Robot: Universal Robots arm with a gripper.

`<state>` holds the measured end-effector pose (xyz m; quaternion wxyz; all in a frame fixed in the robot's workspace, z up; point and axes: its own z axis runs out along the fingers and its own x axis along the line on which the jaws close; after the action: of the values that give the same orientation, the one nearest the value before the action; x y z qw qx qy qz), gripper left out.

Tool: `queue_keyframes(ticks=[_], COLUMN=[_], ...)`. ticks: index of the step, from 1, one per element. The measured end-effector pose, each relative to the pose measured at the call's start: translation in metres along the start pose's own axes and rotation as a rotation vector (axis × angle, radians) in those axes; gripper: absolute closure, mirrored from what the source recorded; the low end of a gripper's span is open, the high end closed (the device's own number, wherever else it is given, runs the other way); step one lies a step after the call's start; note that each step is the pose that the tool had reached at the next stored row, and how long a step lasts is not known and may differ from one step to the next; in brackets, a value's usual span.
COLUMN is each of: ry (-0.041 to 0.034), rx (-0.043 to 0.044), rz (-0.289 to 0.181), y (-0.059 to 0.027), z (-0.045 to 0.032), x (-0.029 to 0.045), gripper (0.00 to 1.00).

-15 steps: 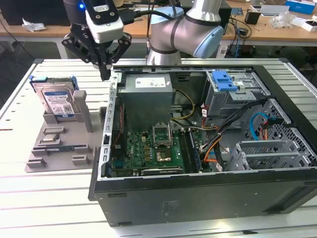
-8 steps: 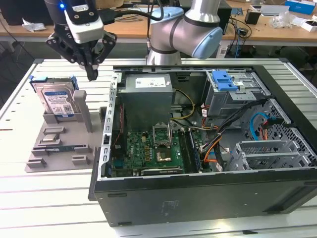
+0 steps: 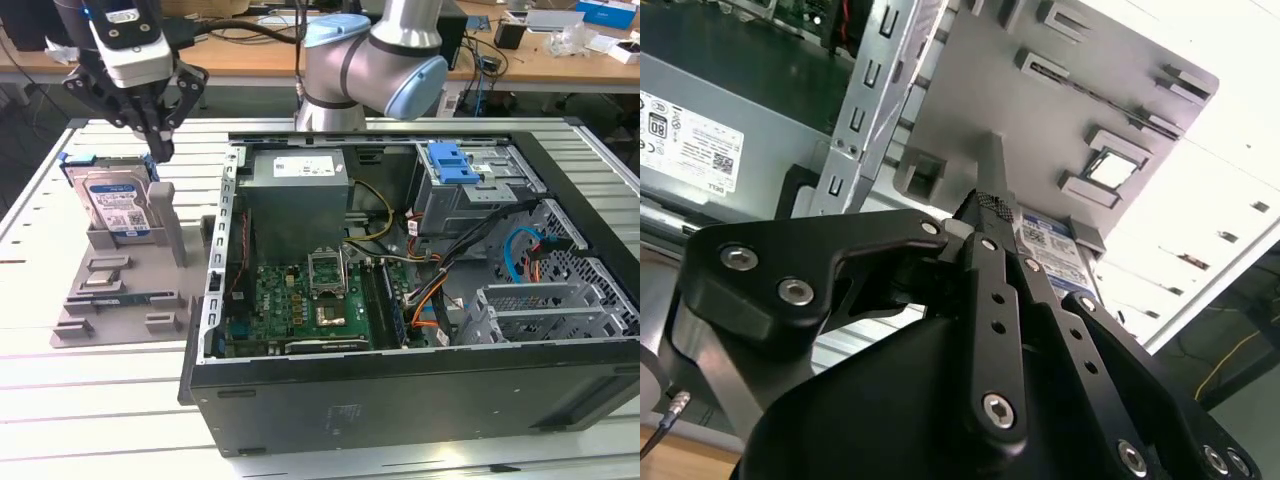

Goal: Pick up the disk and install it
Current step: 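Reach for the disk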

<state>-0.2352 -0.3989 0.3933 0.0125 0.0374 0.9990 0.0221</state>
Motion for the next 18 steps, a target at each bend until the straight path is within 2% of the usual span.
queue_keyframes(ticks=[18], ry=[0.0001], rx=[0.0001], rz=[0.0], y=[-0.003], z=[-0.0011], x=[0.0397], gripper=[0.89])
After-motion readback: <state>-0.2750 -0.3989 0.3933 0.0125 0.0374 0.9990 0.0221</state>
